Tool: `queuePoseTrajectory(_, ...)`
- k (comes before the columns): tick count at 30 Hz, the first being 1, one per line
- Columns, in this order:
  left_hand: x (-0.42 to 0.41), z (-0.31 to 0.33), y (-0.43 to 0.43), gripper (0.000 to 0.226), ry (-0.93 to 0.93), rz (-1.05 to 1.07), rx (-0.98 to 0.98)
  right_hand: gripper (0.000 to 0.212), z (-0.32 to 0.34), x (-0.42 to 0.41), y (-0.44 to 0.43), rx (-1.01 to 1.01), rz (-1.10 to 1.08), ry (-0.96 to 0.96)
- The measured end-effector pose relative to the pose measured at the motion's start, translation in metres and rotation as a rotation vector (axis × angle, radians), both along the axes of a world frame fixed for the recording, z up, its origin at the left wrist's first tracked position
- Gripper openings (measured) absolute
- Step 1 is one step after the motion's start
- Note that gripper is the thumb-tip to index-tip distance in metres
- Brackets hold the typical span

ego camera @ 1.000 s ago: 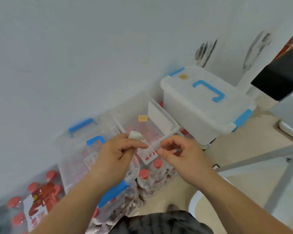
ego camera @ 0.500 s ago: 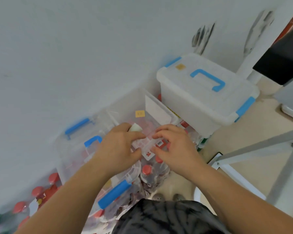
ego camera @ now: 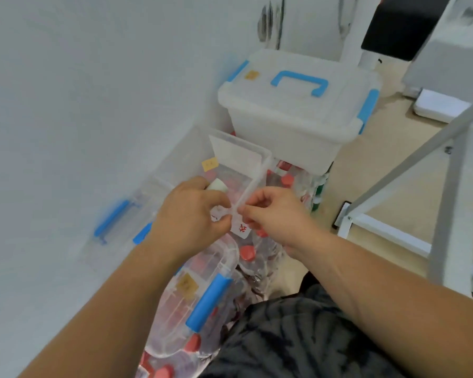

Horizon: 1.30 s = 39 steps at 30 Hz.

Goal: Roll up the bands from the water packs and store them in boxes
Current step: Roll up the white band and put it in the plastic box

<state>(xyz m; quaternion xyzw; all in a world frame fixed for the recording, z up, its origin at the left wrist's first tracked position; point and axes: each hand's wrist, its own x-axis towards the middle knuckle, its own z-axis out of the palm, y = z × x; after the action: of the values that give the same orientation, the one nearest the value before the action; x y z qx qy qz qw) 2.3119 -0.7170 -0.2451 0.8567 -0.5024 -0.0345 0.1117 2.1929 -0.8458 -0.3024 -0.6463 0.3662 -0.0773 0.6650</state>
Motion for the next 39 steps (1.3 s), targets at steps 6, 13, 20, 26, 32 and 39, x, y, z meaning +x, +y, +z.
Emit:
queuePoseTrajectory(6, 0.0, -0.001, -0.005, 0.02, -0.046, -0.014, -0.011, 0.015, 0.006, -0.001, 0.007, 0.485, -0.104, -0.17)
queuePoseTrajectory(13, 0.001, 0.002, -0.008, 0.024, -0.032, -0.04, -0.006, 0.009, 0.005, 0.003, 0.007, 0.488, -0.077, -0.161)
queuePoseTrajectory(20, 0.001, 0.011, -0.005, 0.025, 0.016, -0.03, -0.073, 0.008, 0.005, 0.004, 0.008, 0.571, -0.04, -0.205)
queuePoseTrajectory(26, 0.004, 0.019, -0.004, 0.032, -0.047, -0.068, -0.017, 0.011, 0.01, 0.007, 0.011, 0.533, 0.007, -0.197)
queuePoseTrajectory(32, -0.004, 0.013, -0.01, 0.035, -0.138, -0.11, 0.013, 0.007, 0.01, 0.005, 0.009, 0.507, 0.003, -0.221)
queuePoseTrajectory(39, -0.001, 0.007, -0.006, 0.032, -0.166, -0.165, -0.044, 0.007, 0.009, 0.007, 0.013, 0.432, -0.032, -0.198)
